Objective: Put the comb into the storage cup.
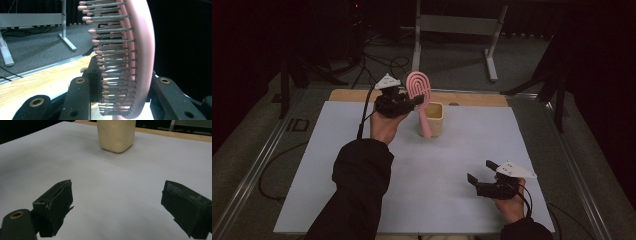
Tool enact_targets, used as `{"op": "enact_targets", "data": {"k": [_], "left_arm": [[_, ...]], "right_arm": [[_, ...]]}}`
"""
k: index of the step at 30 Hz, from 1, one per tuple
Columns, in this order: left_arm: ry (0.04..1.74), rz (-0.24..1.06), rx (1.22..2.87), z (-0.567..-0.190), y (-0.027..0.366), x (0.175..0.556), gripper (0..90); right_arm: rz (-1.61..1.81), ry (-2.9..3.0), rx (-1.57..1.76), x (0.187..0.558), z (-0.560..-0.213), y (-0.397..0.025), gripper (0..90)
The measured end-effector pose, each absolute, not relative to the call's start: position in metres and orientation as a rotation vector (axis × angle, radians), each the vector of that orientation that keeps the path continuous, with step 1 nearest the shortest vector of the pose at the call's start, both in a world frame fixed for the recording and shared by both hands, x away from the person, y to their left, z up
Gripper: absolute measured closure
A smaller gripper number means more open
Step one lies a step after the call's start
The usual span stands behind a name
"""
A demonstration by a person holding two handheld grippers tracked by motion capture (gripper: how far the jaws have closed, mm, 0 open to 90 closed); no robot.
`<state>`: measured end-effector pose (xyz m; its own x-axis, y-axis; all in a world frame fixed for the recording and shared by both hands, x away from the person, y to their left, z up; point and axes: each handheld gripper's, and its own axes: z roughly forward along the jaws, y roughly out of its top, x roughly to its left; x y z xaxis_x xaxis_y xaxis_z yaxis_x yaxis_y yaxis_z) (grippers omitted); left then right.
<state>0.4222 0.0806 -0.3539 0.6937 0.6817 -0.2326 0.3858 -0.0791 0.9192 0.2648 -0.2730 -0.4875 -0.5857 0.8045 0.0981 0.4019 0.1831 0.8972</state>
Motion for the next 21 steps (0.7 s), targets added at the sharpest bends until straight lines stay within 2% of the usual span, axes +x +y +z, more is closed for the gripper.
{"op": "enact_targets", "data": {"k": [21], "left_arm": [[0.884,0.333,1.701,-0.347,0.074,0.435,64.7]], "right_arm": [[1.382,2.069,1.132,0.265,-0.488,-0.272,10.0]]}}
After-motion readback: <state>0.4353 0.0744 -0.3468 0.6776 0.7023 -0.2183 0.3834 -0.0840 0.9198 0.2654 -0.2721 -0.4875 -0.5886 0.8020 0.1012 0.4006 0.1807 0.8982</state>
